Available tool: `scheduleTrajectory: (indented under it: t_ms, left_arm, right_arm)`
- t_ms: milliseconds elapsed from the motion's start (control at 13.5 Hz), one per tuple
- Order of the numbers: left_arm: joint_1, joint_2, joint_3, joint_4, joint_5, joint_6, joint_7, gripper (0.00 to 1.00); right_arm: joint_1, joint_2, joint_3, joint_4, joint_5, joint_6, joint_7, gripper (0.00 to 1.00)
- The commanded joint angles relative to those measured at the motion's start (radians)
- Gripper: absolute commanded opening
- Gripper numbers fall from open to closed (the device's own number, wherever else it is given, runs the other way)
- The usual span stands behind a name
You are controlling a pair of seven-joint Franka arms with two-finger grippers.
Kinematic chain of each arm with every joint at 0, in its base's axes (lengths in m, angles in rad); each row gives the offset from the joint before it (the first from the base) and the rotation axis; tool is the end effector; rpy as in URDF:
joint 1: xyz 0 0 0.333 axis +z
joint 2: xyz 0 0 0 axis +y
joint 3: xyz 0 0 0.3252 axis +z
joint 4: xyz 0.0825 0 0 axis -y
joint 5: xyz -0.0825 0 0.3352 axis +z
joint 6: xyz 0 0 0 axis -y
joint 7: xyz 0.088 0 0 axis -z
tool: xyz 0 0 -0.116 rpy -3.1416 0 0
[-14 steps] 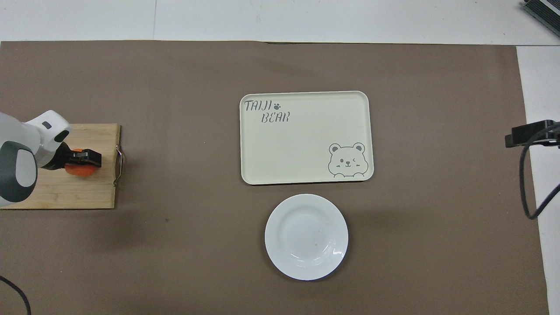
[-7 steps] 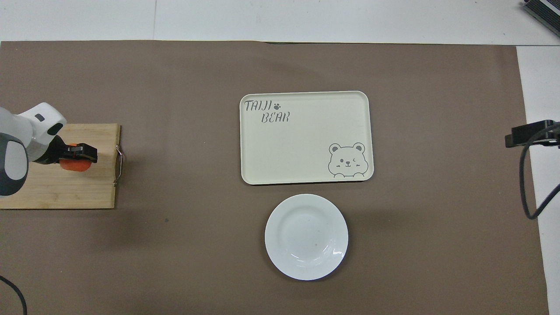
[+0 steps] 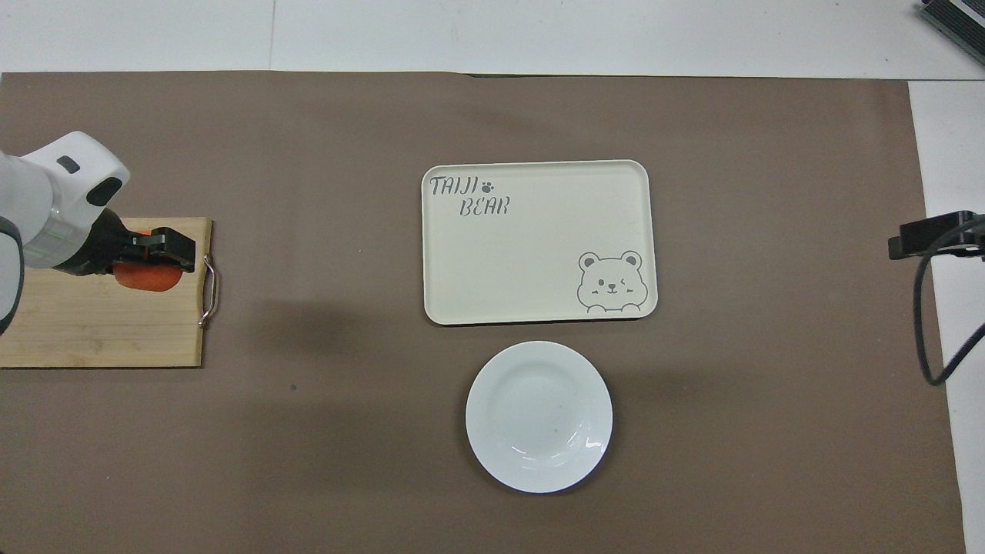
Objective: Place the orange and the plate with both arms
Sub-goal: 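Close the left gripper around the orange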
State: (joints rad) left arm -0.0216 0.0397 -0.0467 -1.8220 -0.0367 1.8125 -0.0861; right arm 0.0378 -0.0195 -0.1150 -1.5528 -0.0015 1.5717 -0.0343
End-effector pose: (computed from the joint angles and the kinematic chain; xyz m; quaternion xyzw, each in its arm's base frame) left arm 0.5209 -0.0386 0.5175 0.9994 0.0137 -0.0259 0.0167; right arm 0.4989 -0.0394 0.6422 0.9996 -0.0215 0.0191 0.0007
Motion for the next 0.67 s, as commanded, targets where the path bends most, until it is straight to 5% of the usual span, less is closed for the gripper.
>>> scheduleTrajectory:
  t_ms: [0, 592]
  left_arm:
    - [-0.006, -0.032, 0.014, 0.007, 0.0, -0.028, 0.0, 0.0]
    - [0.002, -0.034, 0.025, 0.17, 0.001, -0.209, 0.08, 0.0]
  right_arm:
    - [-0.001, -0.008, 0.0, -0.009, -0.017, -0.005, -0.021, 1.0]
    - [-0.001, -0.008, 0.0, -0.009, -0.017, -0.005, -0.019, 1.0]
